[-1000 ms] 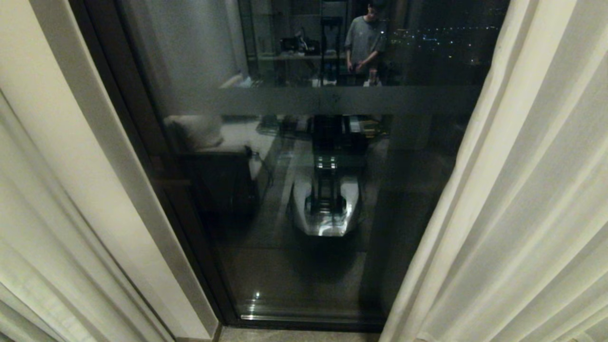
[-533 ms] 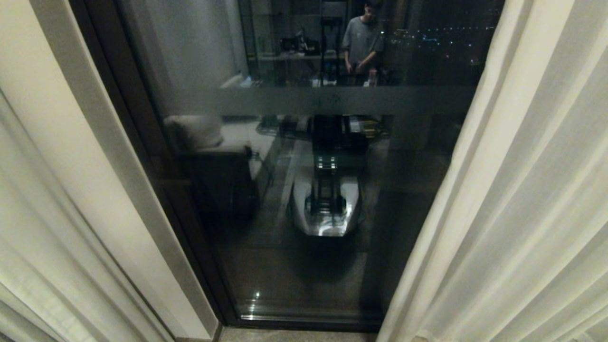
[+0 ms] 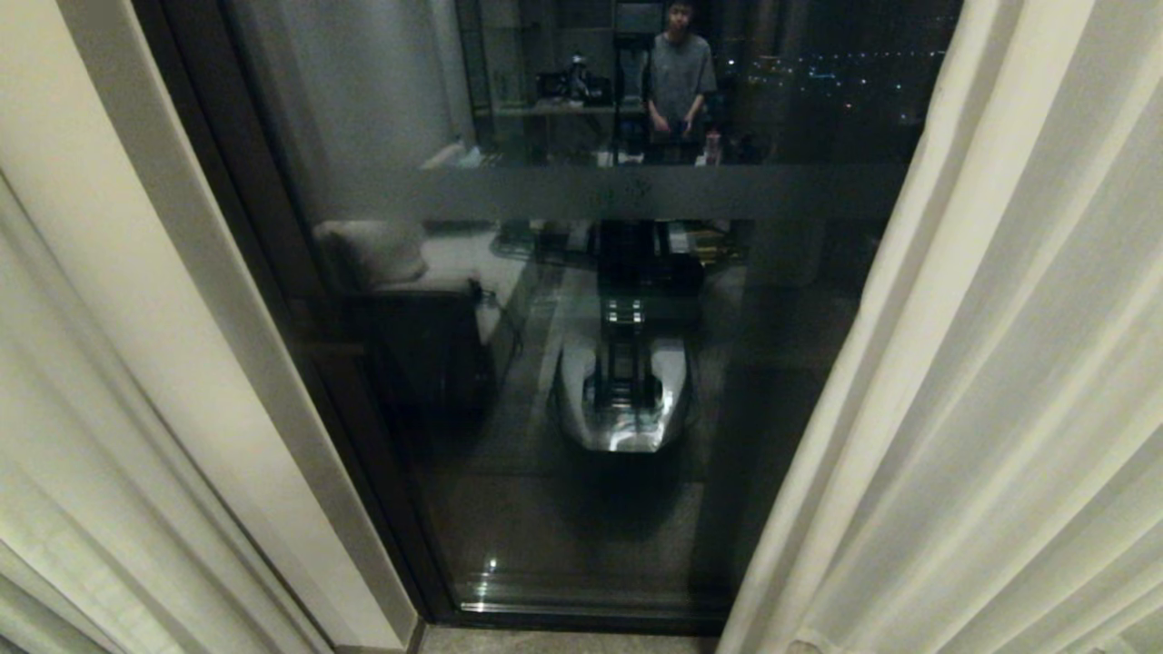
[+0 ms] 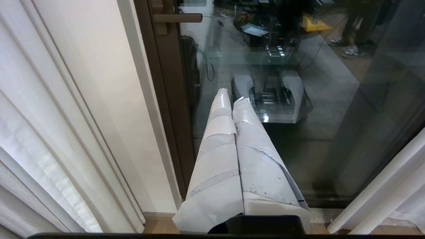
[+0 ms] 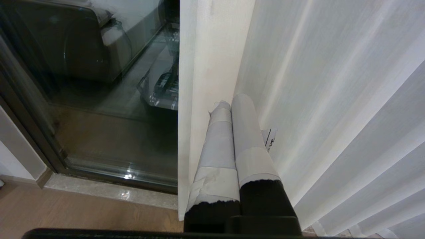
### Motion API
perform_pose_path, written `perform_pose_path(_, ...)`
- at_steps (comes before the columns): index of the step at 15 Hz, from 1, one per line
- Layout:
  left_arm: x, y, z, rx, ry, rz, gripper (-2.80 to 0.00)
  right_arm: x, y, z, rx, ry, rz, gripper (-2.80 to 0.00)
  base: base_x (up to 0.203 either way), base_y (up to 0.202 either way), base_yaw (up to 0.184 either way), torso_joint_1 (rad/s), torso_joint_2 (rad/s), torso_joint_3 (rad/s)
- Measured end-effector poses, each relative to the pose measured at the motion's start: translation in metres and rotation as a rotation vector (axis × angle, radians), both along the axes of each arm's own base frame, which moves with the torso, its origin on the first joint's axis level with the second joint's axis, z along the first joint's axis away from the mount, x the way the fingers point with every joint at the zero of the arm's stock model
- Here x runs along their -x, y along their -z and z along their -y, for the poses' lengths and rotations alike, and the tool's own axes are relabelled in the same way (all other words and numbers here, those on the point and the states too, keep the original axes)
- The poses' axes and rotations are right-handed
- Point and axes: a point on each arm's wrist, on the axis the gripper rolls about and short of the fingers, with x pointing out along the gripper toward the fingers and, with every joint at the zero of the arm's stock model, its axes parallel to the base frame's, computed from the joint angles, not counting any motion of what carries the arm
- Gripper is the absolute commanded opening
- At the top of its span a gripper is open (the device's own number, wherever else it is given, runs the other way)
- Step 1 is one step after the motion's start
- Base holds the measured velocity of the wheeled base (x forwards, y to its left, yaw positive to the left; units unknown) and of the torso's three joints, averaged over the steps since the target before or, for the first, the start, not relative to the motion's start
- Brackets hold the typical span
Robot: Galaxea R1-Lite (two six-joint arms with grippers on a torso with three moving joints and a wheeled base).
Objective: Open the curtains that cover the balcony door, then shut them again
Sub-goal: Close the inner curtains on both sides
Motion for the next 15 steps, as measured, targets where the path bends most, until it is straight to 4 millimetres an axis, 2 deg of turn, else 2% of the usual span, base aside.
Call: perform_pose_path(15,0.0000,0.0000,0.0000,-0.001,-0.001,0.000,-2.80,0.0000,0.0000,0.0000,-0.010,0.002,0.000,-2.80,0.000,0.000,0.000,0.000,0.00,0.000)
